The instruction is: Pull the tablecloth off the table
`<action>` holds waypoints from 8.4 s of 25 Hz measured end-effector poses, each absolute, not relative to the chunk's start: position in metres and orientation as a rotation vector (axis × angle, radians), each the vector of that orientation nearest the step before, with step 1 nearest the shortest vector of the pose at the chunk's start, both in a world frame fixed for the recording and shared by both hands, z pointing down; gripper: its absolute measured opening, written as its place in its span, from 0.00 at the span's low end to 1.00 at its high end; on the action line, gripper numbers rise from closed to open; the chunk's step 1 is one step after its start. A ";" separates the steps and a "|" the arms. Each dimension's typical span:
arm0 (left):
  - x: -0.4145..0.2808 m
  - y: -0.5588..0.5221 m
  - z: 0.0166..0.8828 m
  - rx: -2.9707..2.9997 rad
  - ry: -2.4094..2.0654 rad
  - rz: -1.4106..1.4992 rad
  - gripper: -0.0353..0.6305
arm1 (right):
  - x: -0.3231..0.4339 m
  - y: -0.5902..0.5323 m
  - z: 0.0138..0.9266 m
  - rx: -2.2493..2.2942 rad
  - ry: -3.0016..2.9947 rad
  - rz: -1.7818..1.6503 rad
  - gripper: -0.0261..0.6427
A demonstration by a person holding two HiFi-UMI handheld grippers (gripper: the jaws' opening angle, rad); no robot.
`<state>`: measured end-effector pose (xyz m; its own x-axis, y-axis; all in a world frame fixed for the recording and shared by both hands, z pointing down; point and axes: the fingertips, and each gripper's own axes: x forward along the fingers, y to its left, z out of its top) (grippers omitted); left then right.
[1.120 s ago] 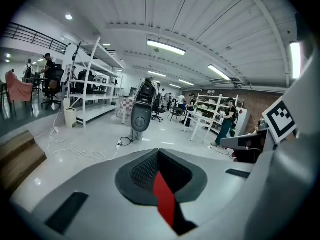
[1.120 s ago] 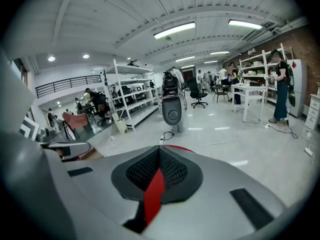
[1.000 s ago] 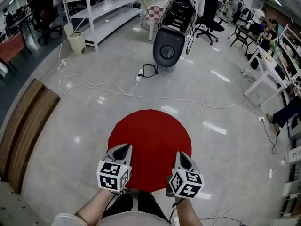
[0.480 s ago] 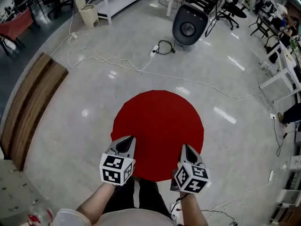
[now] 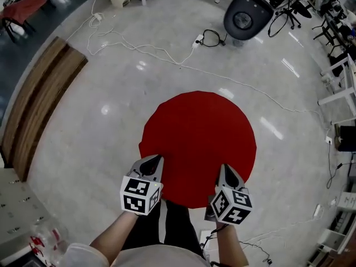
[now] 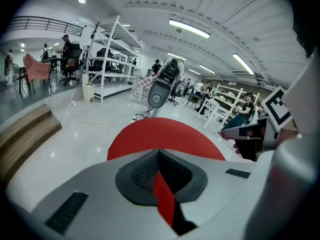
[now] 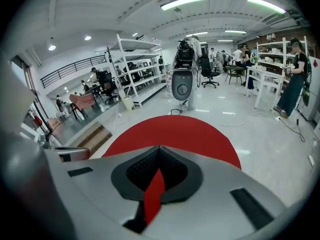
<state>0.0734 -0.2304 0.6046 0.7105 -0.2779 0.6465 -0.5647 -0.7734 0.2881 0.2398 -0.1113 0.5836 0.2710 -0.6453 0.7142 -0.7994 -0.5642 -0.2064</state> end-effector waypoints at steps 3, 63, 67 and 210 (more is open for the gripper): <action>0.060 -0.233 0.614 2.429 -0.658 0.830 0.08 | 0.231 -0.118 0.592 2.319 -1.361 1.178 0.08; 0.016 -0.218 0.771 2.736 -0.076 0.855 0.65 | 0.159 -0.198 0.659 2.151 -1.413 1.267 0.08; 0.027 -0.218 0.765 2.782 0.158 0.862 0.66 | 0.165 -0.192 0.659 2.163 -1.397 1.282 0.08; 0.041 -0.248 0.571 2.469 -0.359 0.948 0.08 | 0.168 -0.199 0.587 1.496 -1.961 1.319 0.08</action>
